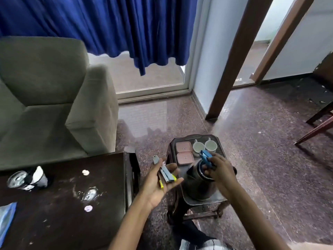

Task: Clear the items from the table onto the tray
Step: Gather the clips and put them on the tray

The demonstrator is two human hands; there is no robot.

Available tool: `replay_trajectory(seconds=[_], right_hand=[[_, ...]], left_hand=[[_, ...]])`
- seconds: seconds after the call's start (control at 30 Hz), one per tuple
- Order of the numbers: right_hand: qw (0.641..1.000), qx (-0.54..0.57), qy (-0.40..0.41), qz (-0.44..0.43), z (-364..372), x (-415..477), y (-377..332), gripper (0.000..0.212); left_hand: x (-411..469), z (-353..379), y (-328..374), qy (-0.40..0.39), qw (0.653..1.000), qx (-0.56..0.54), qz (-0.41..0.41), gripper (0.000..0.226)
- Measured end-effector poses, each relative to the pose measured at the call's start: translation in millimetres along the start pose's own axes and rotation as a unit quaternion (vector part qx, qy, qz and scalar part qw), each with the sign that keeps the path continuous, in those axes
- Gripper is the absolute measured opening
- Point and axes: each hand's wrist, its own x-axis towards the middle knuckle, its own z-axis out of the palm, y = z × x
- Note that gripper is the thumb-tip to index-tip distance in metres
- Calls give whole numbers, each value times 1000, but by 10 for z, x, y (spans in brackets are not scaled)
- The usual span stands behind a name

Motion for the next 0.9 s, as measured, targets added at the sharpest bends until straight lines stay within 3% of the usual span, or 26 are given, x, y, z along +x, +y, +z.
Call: replay_trajectory(seconds=[0.1,0.27,0.47,0.7,0.83,0.9], right_hand=[[995,-100,13,6,-371,667,-237,24],[968,-248,6,34,-756,1579,-199,16],[937,-325,-30,122,-892,2312,309,29],[893,-413,-27,176,-878,2788,799,29],[867,-466,-29,172,-868,2901,921,18],[837,-523,-44,153,-865,2927,953,24]], left_hand=[[342,411,-136,-11,999,7,-34,16],[728,723,-181,41,996,66,-42,21],[919,757,-170,84,991,107,-12,4],[938,709,-194,115,988,102,18,43],[943,702,-182,125,987,98,36,42],[942,704,-169,121,987,101,39,40]])
